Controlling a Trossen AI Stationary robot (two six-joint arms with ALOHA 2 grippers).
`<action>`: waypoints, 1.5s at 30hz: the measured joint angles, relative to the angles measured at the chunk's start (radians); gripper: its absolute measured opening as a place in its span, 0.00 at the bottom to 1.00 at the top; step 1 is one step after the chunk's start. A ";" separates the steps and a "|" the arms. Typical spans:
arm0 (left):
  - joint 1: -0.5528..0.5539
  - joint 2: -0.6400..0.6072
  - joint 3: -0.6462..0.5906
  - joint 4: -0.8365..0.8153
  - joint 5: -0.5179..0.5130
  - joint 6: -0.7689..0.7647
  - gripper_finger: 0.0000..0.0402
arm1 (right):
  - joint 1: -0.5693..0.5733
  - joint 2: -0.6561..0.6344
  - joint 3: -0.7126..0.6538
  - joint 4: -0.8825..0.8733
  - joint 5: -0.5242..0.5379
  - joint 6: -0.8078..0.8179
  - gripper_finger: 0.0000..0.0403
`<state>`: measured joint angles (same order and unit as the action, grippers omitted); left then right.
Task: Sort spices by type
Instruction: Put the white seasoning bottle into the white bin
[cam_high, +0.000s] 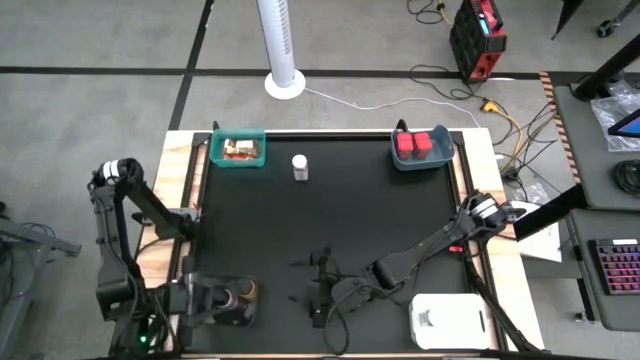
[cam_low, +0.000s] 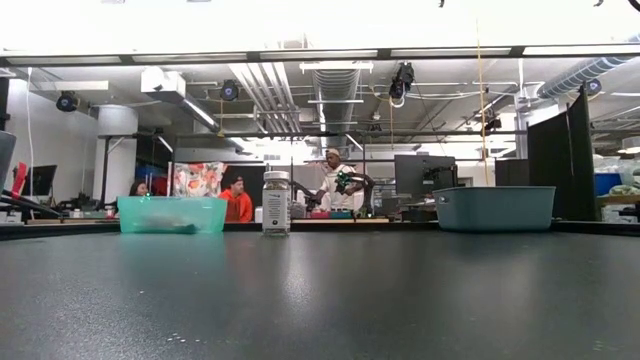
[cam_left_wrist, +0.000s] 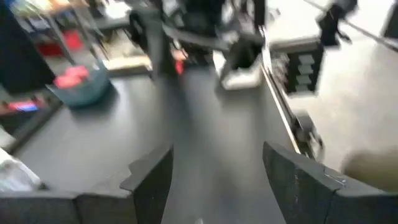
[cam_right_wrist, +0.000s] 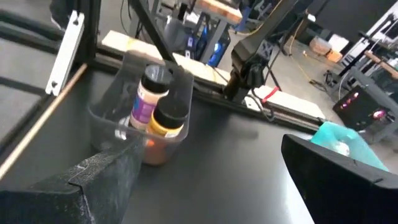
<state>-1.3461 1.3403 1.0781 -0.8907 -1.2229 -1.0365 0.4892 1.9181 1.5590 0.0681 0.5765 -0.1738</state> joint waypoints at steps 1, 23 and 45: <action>0.014 0.000 0.019 -0.001 -0.025 0.027 0.58 | 0.001 -0.015 -0.013 0.005 0.000 -0.003 0.93; 0.653 -0.007 0.039 0.457 0.403 0.943 0.42 | -0.158 -0.469 -0.734 0.450 -0.018 -0.004 0.93; 1.047 -0.011 -0.226 1.225 0.763 1.107 0.41 | -0.224 -0.470 -0.750 0.346 -0.263 0.182 0.93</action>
<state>-0.2993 1.3296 0.8520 0.3347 -0.4596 0.0705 0.2649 1.4485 0.8085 0.4144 0.3137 0.0078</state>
